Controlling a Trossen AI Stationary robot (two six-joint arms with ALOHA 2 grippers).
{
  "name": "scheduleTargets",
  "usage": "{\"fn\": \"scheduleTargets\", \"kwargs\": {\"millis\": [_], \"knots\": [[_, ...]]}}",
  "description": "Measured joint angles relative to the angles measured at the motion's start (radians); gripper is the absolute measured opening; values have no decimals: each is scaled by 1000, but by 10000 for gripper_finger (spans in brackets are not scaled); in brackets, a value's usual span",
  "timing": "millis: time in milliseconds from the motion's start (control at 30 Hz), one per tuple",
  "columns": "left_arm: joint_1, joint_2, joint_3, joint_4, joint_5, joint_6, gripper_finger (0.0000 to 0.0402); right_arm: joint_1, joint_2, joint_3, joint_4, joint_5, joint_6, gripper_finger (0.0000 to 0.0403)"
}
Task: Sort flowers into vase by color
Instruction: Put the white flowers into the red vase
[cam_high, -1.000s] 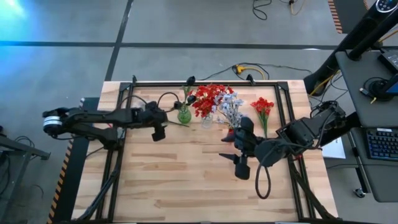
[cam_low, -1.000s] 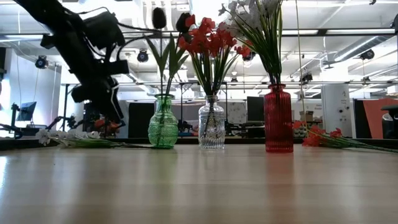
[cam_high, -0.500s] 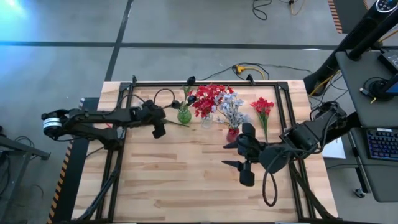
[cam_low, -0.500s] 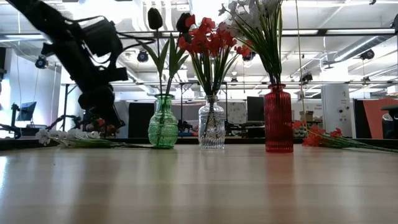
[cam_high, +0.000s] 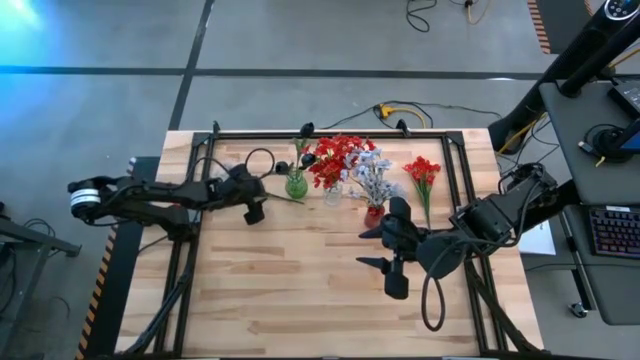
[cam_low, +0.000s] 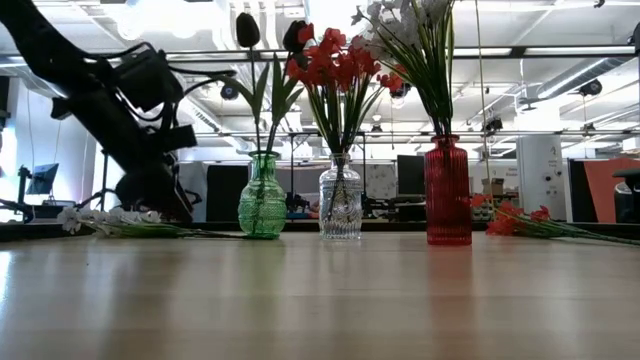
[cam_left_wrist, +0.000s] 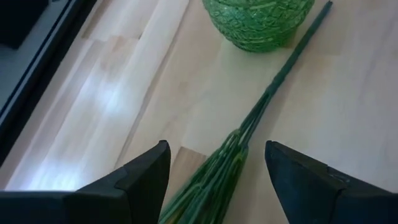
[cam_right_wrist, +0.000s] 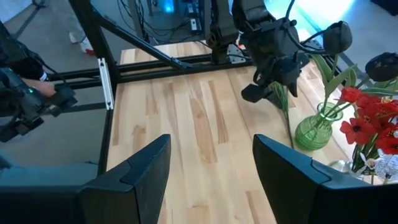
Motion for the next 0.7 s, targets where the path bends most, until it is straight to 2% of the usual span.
{"fn": "scheduleTargets", "kwargs": {"millis": [467,567,700], "knots": [[20,116,1,36,37,27,243,0,0,0,3,0,38,219],[21,132,2,49,38,17,229,0,0,0,4,0,46,219],[21,142,2,61,44,0,189,0,0,0,4,0,47,219]]}}
